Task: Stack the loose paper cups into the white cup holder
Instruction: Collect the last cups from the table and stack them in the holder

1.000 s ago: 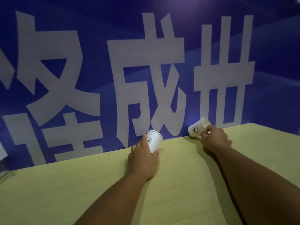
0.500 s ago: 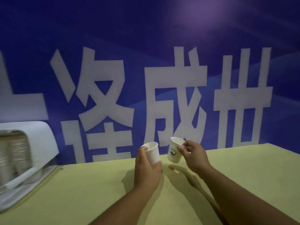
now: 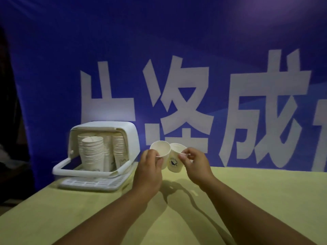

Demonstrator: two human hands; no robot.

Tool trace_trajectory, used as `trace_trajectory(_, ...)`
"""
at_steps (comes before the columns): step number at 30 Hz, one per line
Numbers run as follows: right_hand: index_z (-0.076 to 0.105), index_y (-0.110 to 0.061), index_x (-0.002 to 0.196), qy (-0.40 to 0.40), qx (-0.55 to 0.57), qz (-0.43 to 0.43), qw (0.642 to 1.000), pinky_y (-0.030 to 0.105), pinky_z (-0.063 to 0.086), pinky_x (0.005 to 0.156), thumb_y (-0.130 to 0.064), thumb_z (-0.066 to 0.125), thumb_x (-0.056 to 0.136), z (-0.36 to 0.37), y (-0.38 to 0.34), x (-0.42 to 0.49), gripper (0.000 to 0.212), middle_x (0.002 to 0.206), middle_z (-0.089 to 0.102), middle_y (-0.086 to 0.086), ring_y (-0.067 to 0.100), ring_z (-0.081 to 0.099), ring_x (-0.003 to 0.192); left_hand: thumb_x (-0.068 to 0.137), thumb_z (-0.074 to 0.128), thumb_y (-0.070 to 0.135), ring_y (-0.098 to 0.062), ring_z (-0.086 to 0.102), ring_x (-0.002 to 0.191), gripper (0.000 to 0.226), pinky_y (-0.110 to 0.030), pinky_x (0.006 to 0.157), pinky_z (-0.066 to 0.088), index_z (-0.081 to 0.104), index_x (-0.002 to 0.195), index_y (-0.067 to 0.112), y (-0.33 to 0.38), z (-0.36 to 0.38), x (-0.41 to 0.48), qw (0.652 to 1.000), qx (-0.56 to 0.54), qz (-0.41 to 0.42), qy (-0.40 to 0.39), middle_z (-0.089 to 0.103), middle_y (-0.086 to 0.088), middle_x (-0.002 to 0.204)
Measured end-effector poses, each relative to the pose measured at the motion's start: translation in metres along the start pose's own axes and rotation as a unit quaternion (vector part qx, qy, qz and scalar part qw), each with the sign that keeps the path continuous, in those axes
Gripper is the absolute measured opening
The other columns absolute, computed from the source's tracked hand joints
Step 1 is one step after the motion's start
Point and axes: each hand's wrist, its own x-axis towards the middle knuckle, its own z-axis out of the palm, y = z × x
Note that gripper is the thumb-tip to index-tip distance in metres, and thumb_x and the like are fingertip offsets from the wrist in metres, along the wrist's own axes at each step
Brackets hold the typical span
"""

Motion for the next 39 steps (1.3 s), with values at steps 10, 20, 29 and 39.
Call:
trace_trajectory(10, 0.062, -0.028, 0.092, -0.017, 0.075, 0.004, 0.997, 0.014, 0.045, 0.07, -0.025, 0.063, 0.096, 0.121, -0.056, 0.001, 0.006, 0.108, 0.06, -0.007, 0.012, 0.058, 0.099, 0.105, 0.04, 0.031, -0.024, 0.05, 0.102, 0.018, -0.035, 0.077, 0.047, 0.052, 0.104, 0.018, -0.087, -0.084, 0.025, 0.99, 0.091, 0.037, 0.097, 0.05, -0.007, 0.129)
trace_trajectory(20, 0.061, -0.032, 0.096, 0.021, 0.061, -0.131, 0.989, 0.014, 0.046, 0.077, -0.026, 0.064, 0.096, 0.176, -0.096, 0.023, 0.007, 0.105, 0.056, -0.013, 0.006, 0.053, 0.097, 0.103, 0.047, 0.036, -0.013, 0.049, 0.105, 0.005, -0.037, 0.09, 0.05, 0.052, 0.102, 0.036, -0.13, -0.112, 0.04, 0.984, 0.159, -0.074, -0.037, 0.045, 0.012, 0.113)
trace_trajectory(29, 0.066, -0.025, 0.111, -0.07, -0.108, -0.168, 0.977, 0.027, 0.051, 0.086, -0.028, 0.059, 0.099, 0.2, -0.079, 0.013, 0.015, 0.114, 0.061, -0.008, 0.011, 0.055, 0.099, 0.098, 0.061, 0.027, -0.011, 0.062, 0.089, 0.04, -0.026, 0.068, 0.054, 0.029, 0.118, 0.038, -0.13, -0.122, 0.04, 0.985, 0.105, -0.132, -0.044, 0.058, 0.005, 0.106)
trace_trajectory(39, 0.073, -0.027, 0.112, -0.114, -0.207, -0.157, 0.959, 0.035, 0.041, 0.094, -0.031, 0.056, 0.101, 0.211, -0.072, 0.006, 0.021, 0.112, 0.07, -0.004, 0.017, 0.057, 0.103, 0.095, 0.055, 0.016, -0.019, 0.059, 0.105, 0.067, -0.034, 0.082, 0.05, 0.021, 0.146, 0.043, -0.131, -0.129, 0.038, 0.986, 0.103, -0.111, -0.066, 0.06, 0.003, 0.124)
